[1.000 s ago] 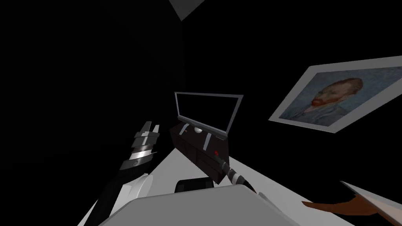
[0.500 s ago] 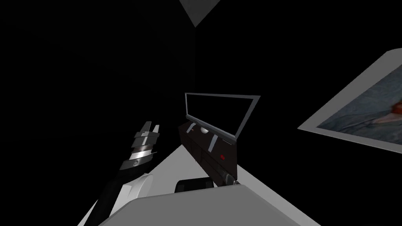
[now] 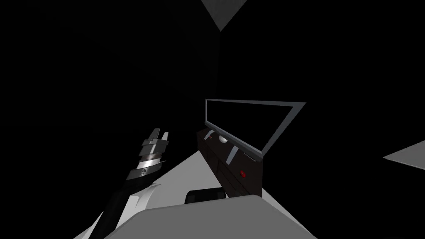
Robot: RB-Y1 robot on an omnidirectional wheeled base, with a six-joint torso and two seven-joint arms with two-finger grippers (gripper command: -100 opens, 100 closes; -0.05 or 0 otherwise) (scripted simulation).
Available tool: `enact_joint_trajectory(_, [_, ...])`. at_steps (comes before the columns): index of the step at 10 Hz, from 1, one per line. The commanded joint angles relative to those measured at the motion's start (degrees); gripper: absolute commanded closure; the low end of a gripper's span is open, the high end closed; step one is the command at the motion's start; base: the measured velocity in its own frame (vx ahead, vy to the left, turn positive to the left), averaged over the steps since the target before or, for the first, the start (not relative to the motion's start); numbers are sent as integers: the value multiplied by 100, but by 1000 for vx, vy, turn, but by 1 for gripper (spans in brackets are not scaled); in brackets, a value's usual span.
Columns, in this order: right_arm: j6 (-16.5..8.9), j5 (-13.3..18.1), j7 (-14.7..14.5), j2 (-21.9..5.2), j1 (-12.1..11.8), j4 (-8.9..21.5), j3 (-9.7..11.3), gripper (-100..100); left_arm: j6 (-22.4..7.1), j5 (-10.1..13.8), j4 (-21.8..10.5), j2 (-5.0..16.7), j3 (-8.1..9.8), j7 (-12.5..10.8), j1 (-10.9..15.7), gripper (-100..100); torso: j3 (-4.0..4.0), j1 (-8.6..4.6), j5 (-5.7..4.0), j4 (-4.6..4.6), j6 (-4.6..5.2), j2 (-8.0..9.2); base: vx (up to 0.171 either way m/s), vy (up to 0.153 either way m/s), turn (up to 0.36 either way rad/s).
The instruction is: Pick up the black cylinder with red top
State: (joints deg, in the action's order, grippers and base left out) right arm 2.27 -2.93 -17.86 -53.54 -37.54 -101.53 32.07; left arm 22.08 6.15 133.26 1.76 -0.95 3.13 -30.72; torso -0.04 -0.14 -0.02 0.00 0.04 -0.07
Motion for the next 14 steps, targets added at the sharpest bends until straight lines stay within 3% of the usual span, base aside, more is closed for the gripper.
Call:
enact_joint_trajectory(1, [-211,-41,-139,-286,-91,124,217,-100,0,0,0,0,0,0,0,0,0,0,0,0,0,0,-2,-25,401])
enact_joint_trajectory(4, [-350,-78,-222,-582,-99,227,373,-100,0,0,0,0,0,0,0,0,0,-3,0,0,2,0,-1,-23,311])
enact_joint_trajectory(6, [-622,-161,-389,-946,-100,411,666,-100,0,0,0,0,0,0,0,0,-1,-3,-1,0,1,-3,1,-27,387])
enact_joint_trajectory(7, [-622,-161,-389,-946,-100,411,666,-100,0,0,0,0,1,0,-1,0,-2,-10,-2,0,3,-4,0,-37,261])
enact_joint_trajectory(10, [-1003,-301,-636,-1368,-66,628,1051,-100,0,0,0,1,1,0,-1,0,-3,-10,-2,-1,4,-5,-2,-39,403])
enact_joint_trajectory(11, [-1003,-301,-636,-1368,-66,628,1051,-100,0,0,0,1,1,0,-1,0,-2,-14,-3,0,6,-4,-3,-36,286])
enact_joint_trajectory(14, [-1338,-448,-870,-1650,0,768,1369,-100,0,0,0,1,1,0,-1,0,-4,-7,-2,-1,5,-8,-2,-30,439])
